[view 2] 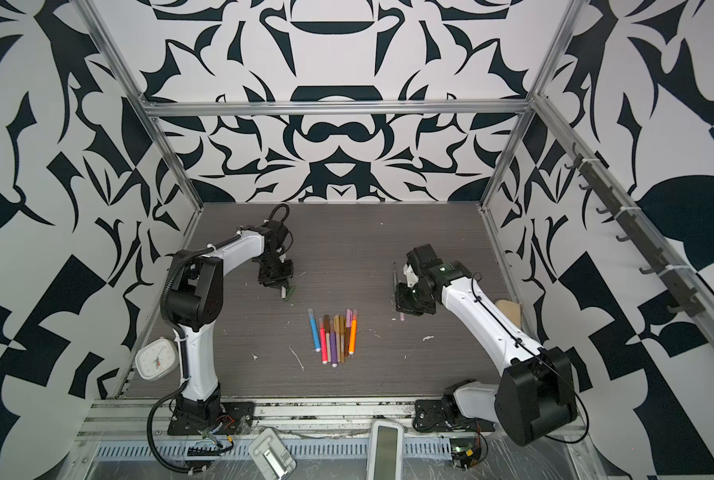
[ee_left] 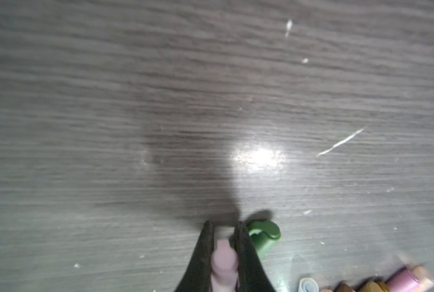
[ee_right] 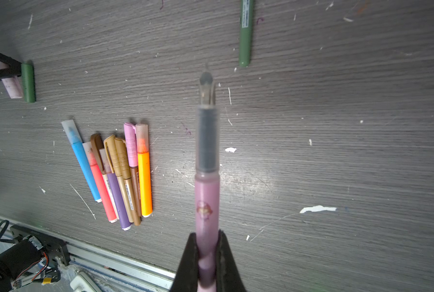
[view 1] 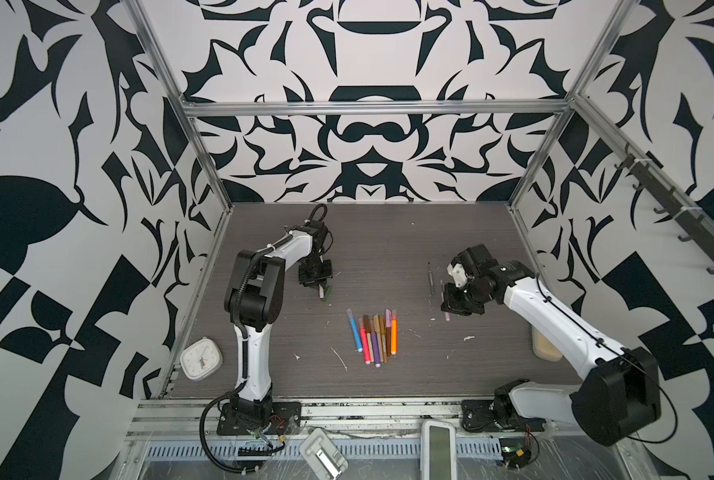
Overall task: Open the pen caps
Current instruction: 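Lower the pink cap beside the green cap and open the left gripper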
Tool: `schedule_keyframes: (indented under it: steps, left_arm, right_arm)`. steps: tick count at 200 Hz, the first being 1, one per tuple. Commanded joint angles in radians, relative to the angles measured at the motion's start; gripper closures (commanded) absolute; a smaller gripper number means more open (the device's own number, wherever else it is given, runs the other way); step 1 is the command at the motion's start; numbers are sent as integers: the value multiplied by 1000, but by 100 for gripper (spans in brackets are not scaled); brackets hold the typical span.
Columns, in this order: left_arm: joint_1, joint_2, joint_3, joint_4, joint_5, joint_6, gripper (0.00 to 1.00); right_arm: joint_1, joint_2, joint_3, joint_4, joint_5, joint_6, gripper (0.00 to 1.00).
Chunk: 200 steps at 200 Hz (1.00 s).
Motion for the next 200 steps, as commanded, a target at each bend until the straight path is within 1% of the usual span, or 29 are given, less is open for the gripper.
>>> schedule_keyframes:
  steps: [1, 7, 20, 44, 74, 101, 146, 176, 200]
  left_arm:
    - [-3, -11, -28, -62, -52, 11, 98]
    - [-3, -14, -34, -65, -60, 16, 100]
    - [-2, -27, -55, -65, -64, 21, 100]
    - [-9, -60, -107, -41, -37, 13, 100]
    - [-42, -89, -136, -30, -24, -7, 100]
    - [-69, -81, -139, -24, -13, -25, 100]
    - [-71, -67, -139, -16, -6, -39, 100]
    - [-68, -53, -133, -39, -35, -40, 100]
    - [-48, -41, -138, -50, -53, -71, 100]
  right_arm:
    - [-5, -15, 19, -5, -8, -26, 100]
    - [-6, -17, 19, -8, -8, -28, 100]
    - [-7, -21, 18, -9, -8, -28, 100]
    - [-9, -28, 9, -9, -11, -28, 100]
    - [-8, -27, 0, 1, -17, -28, 100]
    - [-10, -15, 2, 13, -26, -24, 100]
    - [-10, -9, 5, 22, -30, -15, 100]
    - [-10, -17, -2, 20, -22, -19, 100]
    - [-11, -21, -9, 20, -20, -19, 100]
